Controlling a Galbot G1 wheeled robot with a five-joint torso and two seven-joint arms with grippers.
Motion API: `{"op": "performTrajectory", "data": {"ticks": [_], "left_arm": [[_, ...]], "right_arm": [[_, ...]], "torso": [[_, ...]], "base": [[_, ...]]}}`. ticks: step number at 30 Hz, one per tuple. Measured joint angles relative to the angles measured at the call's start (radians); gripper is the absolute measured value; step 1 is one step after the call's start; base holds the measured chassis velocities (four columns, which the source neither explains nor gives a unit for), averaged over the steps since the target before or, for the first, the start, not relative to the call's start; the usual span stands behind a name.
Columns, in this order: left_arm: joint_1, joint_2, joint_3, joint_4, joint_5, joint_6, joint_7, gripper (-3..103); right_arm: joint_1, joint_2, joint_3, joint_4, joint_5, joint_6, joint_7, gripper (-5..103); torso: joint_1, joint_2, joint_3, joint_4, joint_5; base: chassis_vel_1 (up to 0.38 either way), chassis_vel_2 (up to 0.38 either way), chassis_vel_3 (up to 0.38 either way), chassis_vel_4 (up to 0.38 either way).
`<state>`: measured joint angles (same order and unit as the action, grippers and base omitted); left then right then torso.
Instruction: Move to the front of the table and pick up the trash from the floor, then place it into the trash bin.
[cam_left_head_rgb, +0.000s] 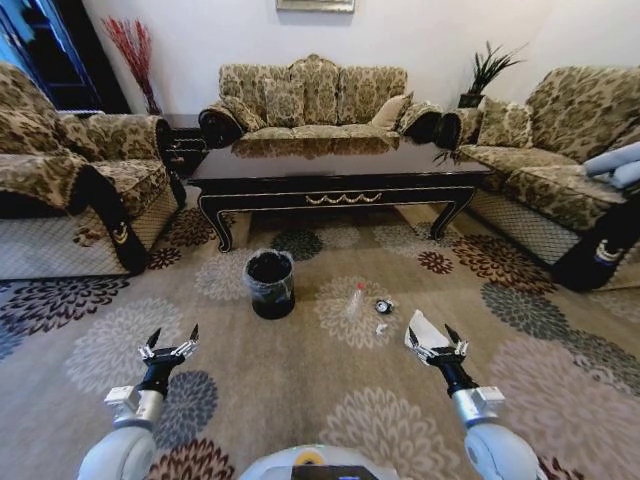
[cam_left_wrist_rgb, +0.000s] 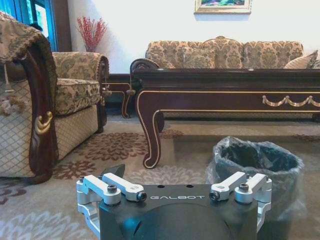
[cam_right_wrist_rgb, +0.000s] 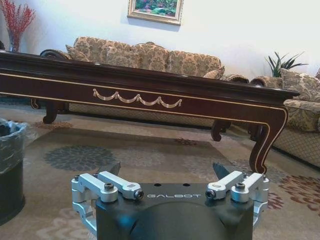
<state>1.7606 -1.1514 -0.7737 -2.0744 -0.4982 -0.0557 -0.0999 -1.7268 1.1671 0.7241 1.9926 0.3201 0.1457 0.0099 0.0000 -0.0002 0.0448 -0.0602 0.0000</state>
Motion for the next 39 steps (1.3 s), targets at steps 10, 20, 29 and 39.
{"op": "performTrajectory", "data": {"ticks": [10, 20, 29, 39], "left_arm": [[0.001, -0.001, -0.002, -0.001, -0.003, 0.0, 0.0, 100], [-0.016, 0.014, -0.004, -0.001, -0.015, 0.005, -0.001, 100], [-0.025, 0.016, -0.001, 0.0, -0.017, 0.01, -0.005, 100], [-0.032, 0.015, 0.002, 0.0, -0.023, 0.029, -0.015, 100]], "right_arm": [[-0.002, 0.007, -0.002, -0.004, -0.005, 0.0, 0.001, 100], [-0.006, 0.01, 0.002, -0.004, -0.008, 0.002, 0.003, 100], [-0.006, 0.012, 0.002, -0.007, -0.01, 0.008, 0.011, 100], [0.017, -0.002, 0.008, -0.068, -0.025, -0.023, 0.052, 100]], "torso": [[0.0, 0.0, 0.0, -0.0001, 0.0], [0.0, 0.0, 0.0, -0.0001, 0.0], [0.0, 0.0, 0.0, -0.0001, 0.0], [0.0, 0.0, 0.0, 0.0, -0.0001]], "base": [[-0.162, 0.157, 0.163, -0.159], [-0.165, 0.165, 0.166, -0.171], [-0.152, 0.159, 0.164, -0.156], [-0.045, 0.063, 0.049, -0.055]]}}
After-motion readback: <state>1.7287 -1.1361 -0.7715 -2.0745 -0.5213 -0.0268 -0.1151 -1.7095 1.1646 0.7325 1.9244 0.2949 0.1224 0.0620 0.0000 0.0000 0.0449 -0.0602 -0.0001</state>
